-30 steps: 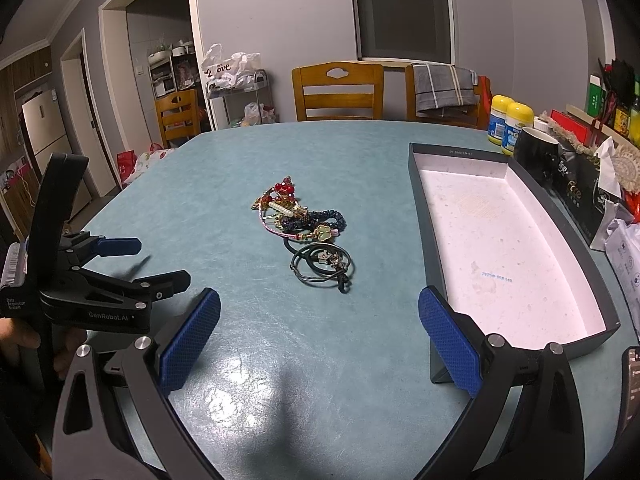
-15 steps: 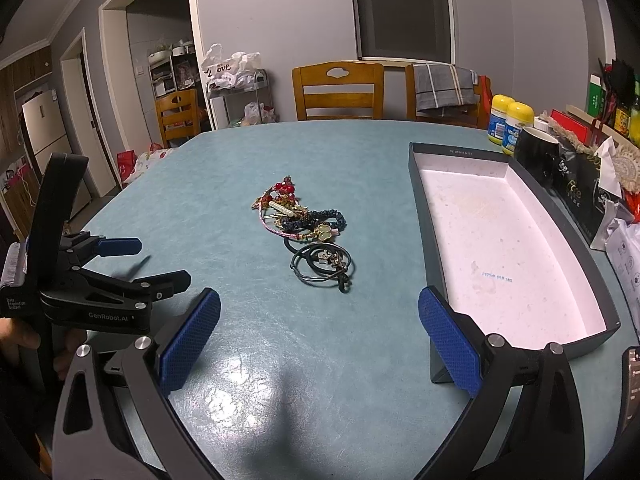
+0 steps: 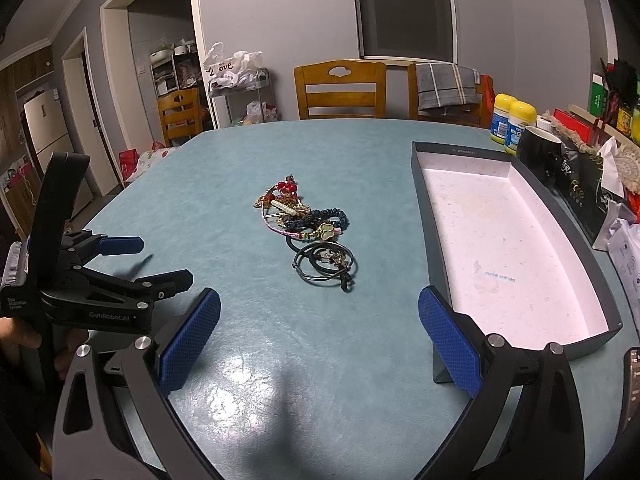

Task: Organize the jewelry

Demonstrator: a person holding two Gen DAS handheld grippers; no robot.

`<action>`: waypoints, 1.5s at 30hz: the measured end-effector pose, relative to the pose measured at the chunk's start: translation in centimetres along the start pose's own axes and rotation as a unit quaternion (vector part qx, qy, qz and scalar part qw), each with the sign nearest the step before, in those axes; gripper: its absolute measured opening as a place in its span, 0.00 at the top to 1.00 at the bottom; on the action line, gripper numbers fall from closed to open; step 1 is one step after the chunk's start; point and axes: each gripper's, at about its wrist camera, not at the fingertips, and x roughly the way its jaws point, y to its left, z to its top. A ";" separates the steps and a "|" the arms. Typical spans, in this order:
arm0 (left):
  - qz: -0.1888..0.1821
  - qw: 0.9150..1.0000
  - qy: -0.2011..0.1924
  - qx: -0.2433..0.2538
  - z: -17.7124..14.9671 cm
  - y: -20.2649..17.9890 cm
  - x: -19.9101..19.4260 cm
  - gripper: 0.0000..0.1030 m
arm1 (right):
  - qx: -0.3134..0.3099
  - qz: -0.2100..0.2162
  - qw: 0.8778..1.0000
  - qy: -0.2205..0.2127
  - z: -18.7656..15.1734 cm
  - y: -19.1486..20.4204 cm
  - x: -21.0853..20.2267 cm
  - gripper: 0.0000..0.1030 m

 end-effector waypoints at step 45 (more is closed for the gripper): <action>-0.030 0.993 -0.106 0.041 8.6 -0.9 3.6 0.05 | -0.048 -0.022 0.979 -0.196 10.5 -2.8 -0.7 0.05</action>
